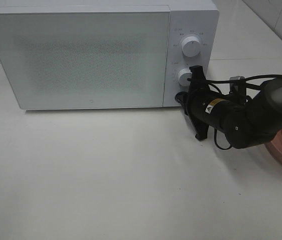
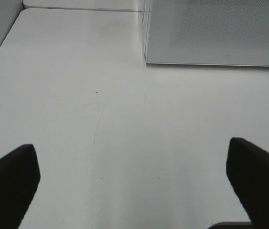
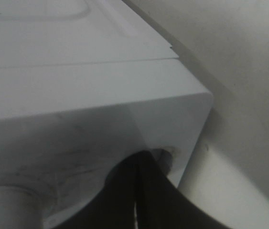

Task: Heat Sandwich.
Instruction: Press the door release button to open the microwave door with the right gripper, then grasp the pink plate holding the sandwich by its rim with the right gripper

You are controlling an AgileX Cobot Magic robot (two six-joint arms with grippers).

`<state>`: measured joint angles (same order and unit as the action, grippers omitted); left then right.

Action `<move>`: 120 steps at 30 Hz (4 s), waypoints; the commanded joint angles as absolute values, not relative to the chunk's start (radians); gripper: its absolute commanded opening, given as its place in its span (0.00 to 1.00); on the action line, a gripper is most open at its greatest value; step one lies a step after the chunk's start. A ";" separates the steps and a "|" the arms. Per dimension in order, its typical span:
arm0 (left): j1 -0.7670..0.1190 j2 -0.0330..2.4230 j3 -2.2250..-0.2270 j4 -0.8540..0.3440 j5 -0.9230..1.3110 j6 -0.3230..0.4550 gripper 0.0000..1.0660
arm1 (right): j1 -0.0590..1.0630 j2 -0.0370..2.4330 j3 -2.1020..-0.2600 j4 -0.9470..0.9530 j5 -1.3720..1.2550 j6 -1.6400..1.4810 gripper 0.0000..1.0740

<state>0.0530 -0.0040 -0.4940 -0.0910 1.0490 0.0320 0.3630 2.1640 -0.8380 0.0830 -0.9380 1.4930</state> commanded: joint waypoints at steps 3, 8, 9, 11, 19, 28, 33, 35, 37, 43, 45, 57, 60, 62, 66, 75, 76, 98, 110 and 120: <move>0.053 -0.027 -0.491 -0.096 1.034 0.032 0.96 | 0.338 2.156 -0.911 0.210 -1.176 1.532 0.00; 0.053 -0.027 -0.491 -0.096 1.034 0.032 0.96 | 0.338 2.177 -0.938 0.218 -1.217 1.553 0.00; 0.053 -0.027 -0.491 -0.096 1.034 0.032 0.96 | 0.338 2.186 -0.951 0.217 -1.230 1.572 0.00; 0.053 -0.027 -0.491 -0.096 1.034 0.032 0.96 | 0.338 2.191 -0.953 0.217 -1.247 1.593 0.00; 0.053 -0.027 -0.491 -0.096 1.034 0.032 0.96 | 0.338 2.191 -0.953 0.219 -1.247 1.599 0.00; 0.053 -0.027 -0.491 -0.096 1.034 0.032 0.96 | 0.341 2.241 -0.976 0.226 -1.324 1.674 0.00; 0.053 -0.027 -0.491 -0.096 1.034 0.032 0.96 | 0.341 2.249 -0.977 0.223 -1.326 1.689 0.00; 0.053 -0.027 -0.491 -0.096 1.034 0.032 0.96 | 0.341 2.249 -0.977 0.224 -1.327 1.688 0.00; 0.053 -0.027 -0.491 -0.096 1.034 0.032 0.96 | 0.341 2.249 -0.977 0.223 -1.326 1.688 0.00; 0.053 -0.027 -0.491 -0.096 1.034 0.032 0.96 | 0.341 2.249 -0.977 0.221 -1.328 1.688 0.00; 0.053 -0.027 -0.491 -0.096 1.034 0.032 0.96 | 0.341 2.249 -0.976 0.221 -1.344 1.678 0.00; 0.053 -0.027 -0.491 -0.096 1.034 0.032 0.96 | 0.341 2.222 -0.914 0.225 -1.356 1.628 0.00; 0.053 -0.027 -0.491 -0.096 1.034 0.032 0.96 | 0.341 2.213 -0.867 0.225 -1.356 1.627 0.00; 0.053 -0.027 -0.491 -0.096 1.034 0.032 0.96 | 0.341 2.211 -0.856 0.225 -1.357 1.627 0.00; 0.053 -0.027 -0.491 -0.096 1.034 0.032 0.96 | 0.341 2.190 -0.819 0.216 -1.357 1.620 0.00; 0.053 -0.027 -0.491 -0.096 1.034 0.032 0.96 | 0.341 2.147 -0.748 0.179 -1.356 1.563 0.00; 0.053 -0.027 -0.491 -0.096 1.034 0.032 0.96 | 0.341 2.141 -0.730 0.170 -1.356 1.550 0.00; 0.053 -0.027 -0.491 -0.096 1.034 0.032 0.96 | 0.341 2.003 -0.563 0.115 -1.354 1.430 0.00; 0.053 -0.027 -0.491 -0.096 1.034 0.032 0.96 | 0.341 1.864 -0.451 0.024 -1.331 1.252 0.00; 0.053 -0.027 -0.491 -0.096 1.034 0.032 0.96 | 0.341 1.630 -0.418 -0.153 -0.968 1.203 0.01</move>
